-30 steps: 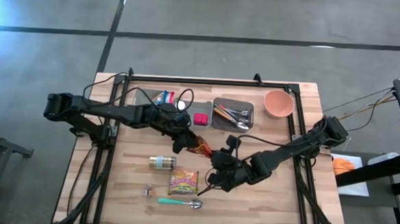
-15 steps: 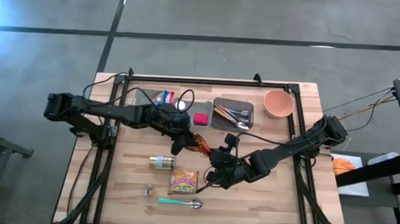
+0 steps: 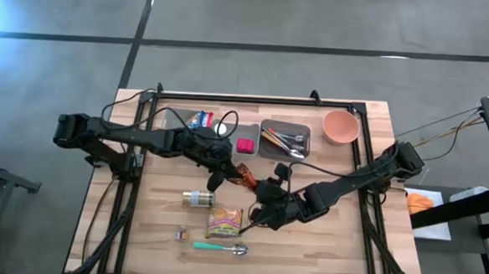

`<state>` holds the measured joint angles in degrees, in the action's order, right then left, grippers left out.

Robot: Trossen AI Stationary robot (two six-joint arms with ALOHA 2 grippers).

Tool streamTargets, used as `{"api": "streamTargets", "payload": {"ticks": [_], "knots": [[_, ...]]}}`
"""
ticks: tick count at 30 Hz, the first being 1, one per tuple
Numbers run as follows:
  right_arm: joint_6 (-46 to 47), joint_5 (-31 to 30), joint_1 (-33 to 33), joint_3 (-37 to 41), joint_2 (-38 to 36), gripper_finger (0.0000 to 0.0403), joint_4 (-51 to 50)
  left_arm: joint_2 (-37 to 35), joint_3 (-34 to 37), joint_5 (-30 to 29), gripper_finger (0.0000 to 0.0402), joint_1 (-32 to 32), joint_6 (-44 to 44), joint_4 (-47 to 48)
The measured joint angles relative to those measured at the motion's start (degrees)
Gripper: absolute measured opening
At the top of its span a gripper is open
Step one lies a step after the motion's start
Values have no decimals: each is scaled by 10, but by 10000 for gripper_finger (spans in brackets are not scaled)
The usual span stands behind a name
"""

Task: Pick & Place Food Item
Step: Put the orange seasoning pack into the right gray bin

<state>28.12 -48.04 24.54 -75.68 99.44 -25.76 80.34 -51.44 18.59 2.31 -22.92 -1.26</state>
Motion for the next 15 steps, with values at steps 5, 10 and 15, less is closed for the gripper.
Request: {"api": "streamTargets", "payload": {"ticks": [5,10,15], "knots": [[-6,4,-1,0,0,158,6,0,-1,0,1,0,5,11],[-11,12,-1,0,0,224,8,0,-3,0,0,0,10,15],[-11,12,-1,0,0,255,6,-17,-4,-19,0,2,22,39]]}}
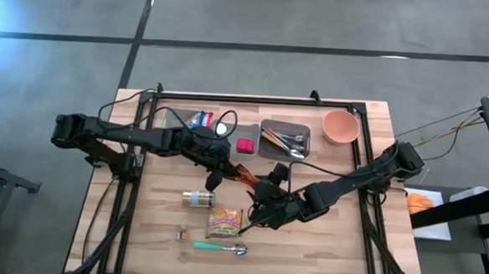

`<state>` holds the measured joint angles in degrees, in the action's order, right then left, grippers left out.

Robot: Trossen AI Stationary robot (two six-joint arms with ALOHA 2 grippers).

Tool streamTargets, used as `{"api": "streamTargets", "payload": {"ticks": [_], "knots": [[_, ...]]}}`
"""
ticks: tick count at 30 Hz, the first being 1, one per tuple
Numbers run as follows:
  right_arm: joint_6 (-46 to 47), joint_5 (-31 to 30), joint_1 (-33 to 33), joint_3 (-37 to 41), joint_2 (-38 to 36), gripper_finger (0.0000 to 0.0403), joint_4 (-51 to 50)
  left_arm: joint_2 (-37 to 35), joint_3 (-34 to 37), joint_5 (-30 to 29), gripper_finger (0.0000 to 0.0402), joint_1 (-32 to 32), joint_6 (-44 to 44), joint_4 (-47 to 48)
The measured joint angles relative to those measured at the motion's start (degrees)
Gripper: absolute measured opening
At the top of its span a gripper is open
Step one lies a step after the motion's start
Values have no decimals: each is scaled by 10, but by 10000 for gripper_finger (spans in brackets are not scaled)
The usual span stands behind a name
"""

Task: Pick & Place Food Item
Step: Put the orange seasoning pack into the right gray bin

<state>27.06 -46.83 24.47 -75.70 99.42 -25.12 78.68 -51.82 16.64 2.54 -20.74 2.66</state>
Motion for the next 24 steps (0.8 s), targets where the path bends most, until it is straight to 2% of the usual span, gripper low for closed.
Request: {"api": "streamTargets", "payload": {"ticks": [11,19,24], "knots": [[68,2,0,13,0,260,-30,-65,-13,-55,0,12,35,122],[130,1,-2,47,0,260,-96,-50,-112,-189,0,28,126,276],[185,-1,-16,58,0,260,-174,-26,-168,-201,0,70,164,308]]}}
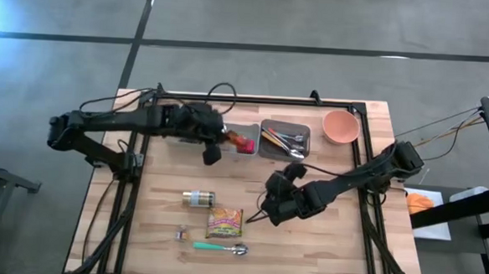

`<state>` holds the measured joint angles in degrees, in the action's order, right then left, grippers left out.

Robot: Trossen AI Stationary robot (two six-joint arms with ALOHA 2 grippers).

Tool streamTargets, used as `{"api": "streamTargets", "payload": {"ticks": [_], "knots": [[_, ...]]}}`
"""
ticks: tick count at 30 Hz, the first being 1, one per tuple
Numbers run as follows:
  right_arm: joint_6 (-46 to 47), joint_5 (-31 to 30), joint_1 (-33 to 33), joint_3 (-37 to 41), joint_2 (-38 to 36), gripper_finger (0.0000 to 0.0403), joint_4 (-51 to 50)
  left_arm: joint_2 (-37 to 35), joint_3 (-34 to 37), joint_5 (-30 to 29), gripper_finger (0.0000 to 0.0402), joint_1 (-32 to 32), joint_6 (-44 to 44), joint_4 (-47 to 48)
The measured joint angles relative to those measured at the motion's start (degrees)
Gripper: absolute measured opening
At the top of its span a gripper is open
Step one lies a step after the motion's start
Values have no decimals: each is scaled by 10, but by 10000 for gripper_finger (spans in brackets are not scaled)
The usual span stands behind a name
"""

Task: Pick & Place Food Item
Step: Put the orange seasoning pack into the right gray bin

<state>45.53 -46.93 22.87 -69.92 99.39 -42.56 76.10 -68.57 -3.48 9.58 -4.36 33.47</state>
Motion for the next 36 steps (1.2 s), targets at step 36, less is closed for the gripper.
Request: {"api": "streamTargets", "payload": {"ticks": [36], "knots": [[40,10,-38,104,-43,260,-108,280,-212,18,0,136,228,146]]}}
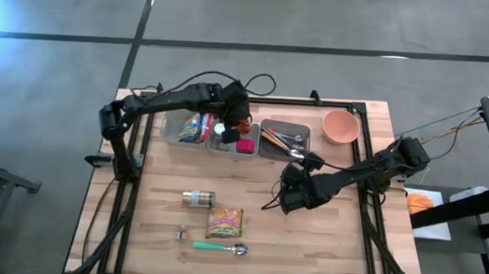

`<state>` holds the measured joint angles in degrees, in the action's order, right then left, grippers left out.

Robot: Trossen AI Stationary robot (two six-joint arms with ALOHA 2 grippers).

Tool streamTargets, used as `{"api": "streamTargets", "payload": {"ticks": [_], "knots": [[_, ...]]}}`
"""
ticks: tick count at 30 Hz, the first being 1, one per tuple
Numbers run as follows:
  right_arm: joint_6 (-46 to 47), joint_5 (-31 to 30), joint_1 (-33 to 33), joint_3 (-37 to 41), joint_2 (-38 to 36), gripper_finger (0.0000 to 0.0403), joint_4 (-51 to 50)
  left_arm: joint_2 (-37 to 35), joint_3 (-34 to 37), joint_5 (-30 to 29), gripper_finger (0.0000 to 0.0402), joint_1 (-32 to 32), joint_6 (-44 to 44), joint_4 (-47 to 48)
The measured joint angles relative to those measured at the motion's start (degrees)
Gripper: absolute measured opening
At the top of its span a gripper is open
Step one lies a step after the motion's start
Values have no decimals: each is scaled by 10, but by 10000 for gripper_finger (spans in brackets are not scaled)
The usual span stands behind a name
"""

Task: Pick & Place Food Item
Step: Put the orange seasoning pack into the right gray bin

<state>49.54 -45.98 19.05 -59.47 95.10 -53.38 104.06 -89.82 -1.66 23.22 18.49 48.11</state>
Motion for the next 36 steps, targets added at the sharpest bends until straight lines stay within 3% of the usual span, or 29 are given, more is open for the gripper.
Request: {"api": "streamTargets", "payload": {"ticks": [36], "knots": [[-7,0,1,-9,-1,260,13,68,21,-5,0,-8,-31,-8]]}}
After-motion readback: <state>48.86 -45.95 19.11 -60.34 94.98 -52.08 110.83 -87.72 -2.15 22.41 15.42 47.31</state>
